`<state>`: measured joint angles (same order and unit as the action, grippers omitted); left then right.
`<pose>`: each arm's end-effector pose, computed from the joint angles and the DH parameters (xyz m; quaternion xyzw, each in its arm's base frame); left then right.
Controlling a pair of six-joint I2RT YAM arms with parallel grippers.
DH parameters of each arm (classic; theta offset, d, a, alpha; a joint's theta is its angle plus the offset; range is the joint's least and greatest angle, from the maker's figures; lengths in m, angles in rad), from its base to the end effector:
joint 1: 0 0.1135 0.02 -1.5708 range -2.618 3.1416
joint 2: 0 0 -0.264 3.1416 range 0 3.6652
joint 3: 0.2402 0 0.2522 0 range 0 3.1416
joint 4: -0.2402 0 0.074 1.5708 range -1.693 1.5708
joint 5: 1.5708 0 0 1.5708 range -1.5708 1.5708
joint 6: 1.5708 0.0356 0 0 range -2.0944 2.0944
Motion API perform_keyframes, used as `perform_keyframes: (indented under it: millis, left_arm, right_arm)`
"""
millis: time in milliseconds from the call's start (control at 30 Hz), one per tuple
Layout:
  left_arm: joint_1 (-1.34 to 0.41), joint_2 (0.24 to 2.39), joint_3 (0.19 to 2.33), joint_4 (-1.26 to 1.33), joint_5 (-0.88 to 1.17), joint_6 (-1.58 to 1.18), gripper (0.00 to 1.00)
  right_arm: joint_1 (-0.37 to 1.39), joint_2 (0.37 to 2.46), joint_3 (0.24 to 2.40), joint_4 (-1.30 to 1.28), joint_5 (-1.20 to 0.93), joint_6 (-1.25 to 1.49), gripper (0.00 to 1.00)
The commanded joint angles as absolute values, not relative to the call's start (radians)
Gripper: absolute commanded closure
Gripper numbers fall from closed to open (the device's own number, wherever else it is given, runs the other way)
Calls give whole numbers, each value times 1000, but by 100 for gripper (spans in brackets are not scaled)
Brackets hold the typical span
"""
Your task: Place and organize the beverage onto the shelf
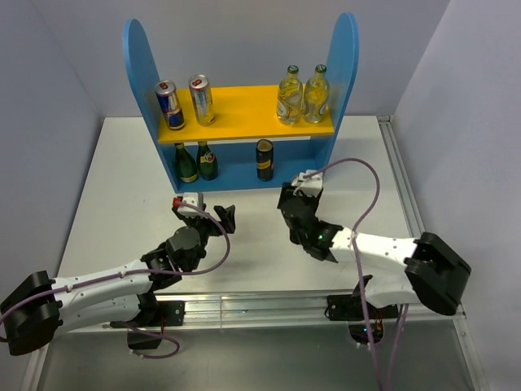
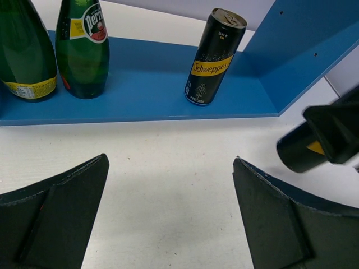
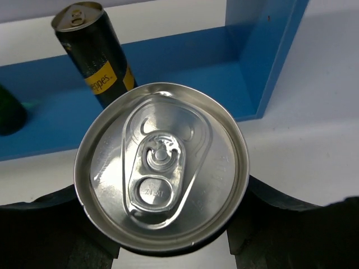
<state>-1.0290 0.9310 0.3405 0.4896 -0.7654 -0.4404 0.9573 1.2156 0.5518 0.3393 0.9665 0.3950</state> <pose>0.1235 -0.1573 0.2287 -0.0400 0.7312 -0.2114 0.6473 0.1664 0.1854 0.2273 0.0610 0.7661 0.0291 0.6392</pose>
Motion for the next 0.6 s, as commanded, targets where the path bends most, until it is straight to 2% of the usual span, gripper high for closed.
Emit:
perform_keyframes:
  millis: [0,267,567]
  left_arm:
    - [-1034,919,337,520,-776,-451,1]
    - [-1034,904,328,514,-767,-460,1]
    - [-1034,916,327,520,-765,-460,1]
  right_arm:
    - [887,1313,669,524,855,279,100]
    - [761,1569,807,681,787,192,100]
    - [695,1724,908,752,784,166,100]
